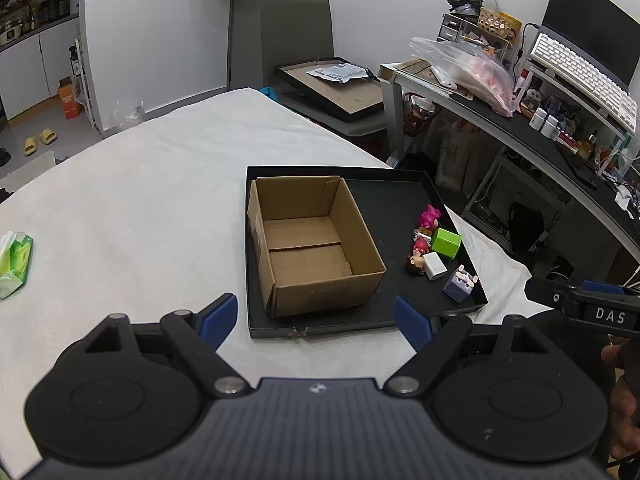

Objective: Organize rigid objects

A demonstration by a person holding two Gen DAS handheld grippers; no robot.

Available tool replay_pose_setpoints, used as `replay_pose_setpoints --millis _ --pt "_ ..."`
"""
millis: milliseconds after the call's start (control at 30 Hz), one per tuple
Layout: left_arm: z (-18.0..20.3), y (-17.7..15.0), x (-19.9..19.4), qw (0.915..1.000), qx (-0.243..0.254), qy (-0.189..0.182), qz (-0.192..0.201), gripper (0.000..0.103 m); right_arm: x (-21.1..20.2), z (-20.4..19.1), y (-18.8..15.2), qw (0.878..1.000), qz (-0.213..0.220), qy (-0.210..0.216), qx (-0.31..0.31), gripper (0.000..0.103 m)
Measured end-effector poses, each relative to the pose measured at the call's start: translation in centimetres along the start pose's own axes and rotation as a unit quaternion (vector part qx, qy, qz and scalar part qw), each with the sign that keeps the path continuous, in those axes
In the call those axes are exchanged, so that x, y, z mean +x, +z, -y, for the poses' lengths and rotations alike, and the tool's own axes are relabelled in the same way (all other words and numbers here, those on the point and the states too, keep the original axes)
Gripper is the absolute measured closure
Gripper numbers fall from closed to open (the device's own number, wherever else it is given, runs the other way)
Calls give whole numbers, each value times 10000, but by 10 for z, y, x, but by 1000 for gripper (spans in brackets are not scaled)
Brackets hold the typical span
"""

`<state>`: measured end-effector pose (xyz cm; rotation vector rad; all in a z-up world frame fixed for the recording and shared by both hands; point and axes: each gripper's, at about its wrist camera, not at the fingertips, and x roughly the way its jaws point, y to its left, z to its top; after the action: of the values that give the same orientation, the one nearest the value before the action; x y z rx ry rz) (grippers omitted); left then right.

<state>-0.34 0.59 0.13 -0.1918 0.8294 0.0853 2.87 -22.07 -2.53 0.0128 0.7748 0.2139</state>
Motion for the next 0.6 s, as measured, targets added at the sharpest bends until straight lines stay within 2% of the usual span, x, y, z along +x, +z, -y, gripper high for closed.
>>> replay_pose_setpoints --millis 600 --pt "0 0 -5 10000 -17 -37 58 19 2 5 -2 10000 -45 -8 59 0"
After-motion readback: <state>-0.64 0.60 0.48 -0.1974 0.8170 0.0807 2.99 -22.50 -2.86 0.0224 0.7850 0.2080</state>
